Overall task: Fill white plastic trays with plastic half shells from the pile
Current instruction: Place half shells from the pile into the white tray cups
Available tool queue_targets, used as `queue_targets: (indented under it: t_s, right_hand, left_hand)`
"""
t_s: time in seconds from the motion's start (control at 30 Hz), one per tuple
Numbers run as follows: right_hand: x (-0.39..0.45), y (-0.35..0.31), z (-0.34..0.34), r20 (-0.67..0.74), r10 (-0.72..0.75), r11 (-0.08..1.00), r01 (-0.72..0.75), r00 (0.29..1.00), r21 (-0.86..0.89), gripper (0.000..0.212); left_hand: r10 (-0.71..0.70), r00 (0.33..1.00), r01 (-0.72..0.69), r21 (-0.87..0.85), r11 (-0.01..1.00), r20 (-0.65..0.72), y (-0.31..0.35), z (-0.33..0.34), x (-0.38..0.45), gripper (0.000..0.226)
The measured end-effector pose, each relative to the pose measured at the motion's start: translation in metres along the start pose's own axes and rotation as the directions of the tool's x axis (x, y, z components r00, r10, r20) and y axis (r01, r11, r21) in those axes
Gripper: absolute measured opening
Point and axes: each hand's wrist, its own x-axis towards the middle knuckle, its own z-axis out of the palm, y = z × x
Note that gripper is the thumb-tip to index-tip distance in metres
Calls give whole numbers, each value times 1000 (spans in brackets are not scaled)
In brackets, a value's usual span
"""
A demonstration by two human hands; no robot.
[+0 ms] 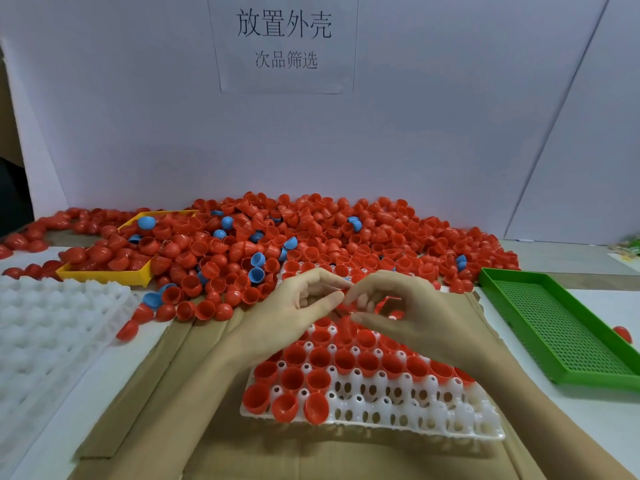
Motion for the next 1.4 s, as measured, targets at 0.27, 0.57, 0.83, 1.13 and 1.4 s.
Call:
queue_targets:
  t_s: [0.27,0.57,0.83,1.13,1.4]
  right_hand:
    - [-4,-9,9,-50,-52,978,41,997,-202,23]
    - [-27,-28,29,326,38,916,98,945,-388,15]
    - [-18,-40,38,385,161,869,54,909,-491,13]
    - [-9,-33,34,462,183,923,10,867,-385,16]
    - [-3,-26,2,468,211,951,-71,858,-300,21]
  left_hand:
    - [-12,997,7,-67,998,-71,4,-3,2,29]
    - [-150,939,115,-127,985,-308,2,-9,6,42]
    - [-149,942,130,-83,988,-302,-3,-8,7,42]
    - [-148,943,138,-55,989,-297,-2,-9,6,41]
    - [-134,944,123,-56,991,-300,1,-10,5,42]
